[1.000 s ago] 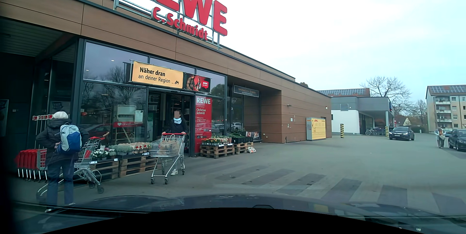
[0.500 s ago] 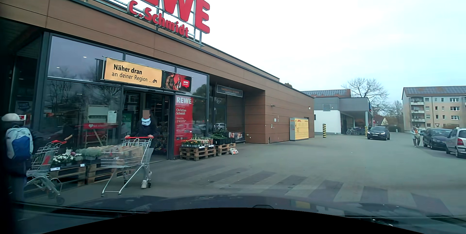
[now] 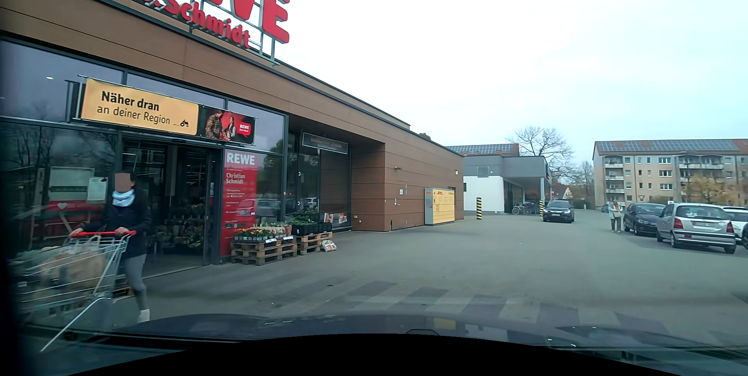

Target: Follow the waypoints while adhering to traffic rules and regulations

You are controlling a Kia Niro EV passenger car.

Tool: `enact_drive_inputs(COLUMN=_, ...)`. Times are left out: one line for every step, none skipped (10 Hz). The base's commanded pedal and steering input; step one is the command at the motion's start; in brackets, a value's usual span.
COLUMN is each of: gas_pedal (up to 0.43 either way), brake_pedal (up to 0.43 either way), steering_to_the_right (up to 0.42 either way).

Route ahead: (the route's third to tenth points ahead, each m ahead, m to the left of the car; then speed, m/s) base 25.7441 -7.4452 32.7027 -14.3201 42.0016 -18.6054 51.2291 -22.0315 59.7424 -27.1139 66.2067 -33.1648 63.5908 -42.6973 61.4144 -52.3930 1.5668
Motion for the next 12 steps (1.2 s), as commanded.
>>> enact_drive_inputs(gas_pedal=0.248, brake_pedal=0.0, steering_to_the_right=0.576)
enact_drive_inputs(gas_pedal=0.248, brake_pedal=0.0, steering_to_the_right=0.548)
enact_drive_inputs(gas_pedal=0.248, brake_pedal=0.0, steering_to_the_right=0.52)
enact_drive_inputs(gas_pedal=0.248, brake_pedal=0.0, steering_to_the_right=0.48)
enact_drive_inputs(gas_pedal=0.248, brake_pedal=0.0, steering_to_the_right=0.433)
enact_drive_inputs(gas_pedal=0.248, brake_pedal=0.0, steering_to_the_right=0.393)
enact_drive_inputs(gas_pedal=0.24, brake_pedal=0.0, steering_to_the_right=0.362)
enact_drive_inputs(gas_pedal=0.228, brake_pedal=0.0, steering_to_the_right=0.33)
enact_drive_inputs(gas_pedal=0.0, brake_pedal=0.0, steering_to_the_right=0.297)
enact_drive_inputs(gas_pedal=0.0, brake_pedal=0.0, steering_to_the_right=0.278)
enact_drive_inputs(gas_pedal=0.0, brake_pedal=0.0, steering_to_the_right=0.262)
enact_drive_inputs(gas_pedal=0.0, brake_pedal=0.0, steering_to_the_right=0.251)
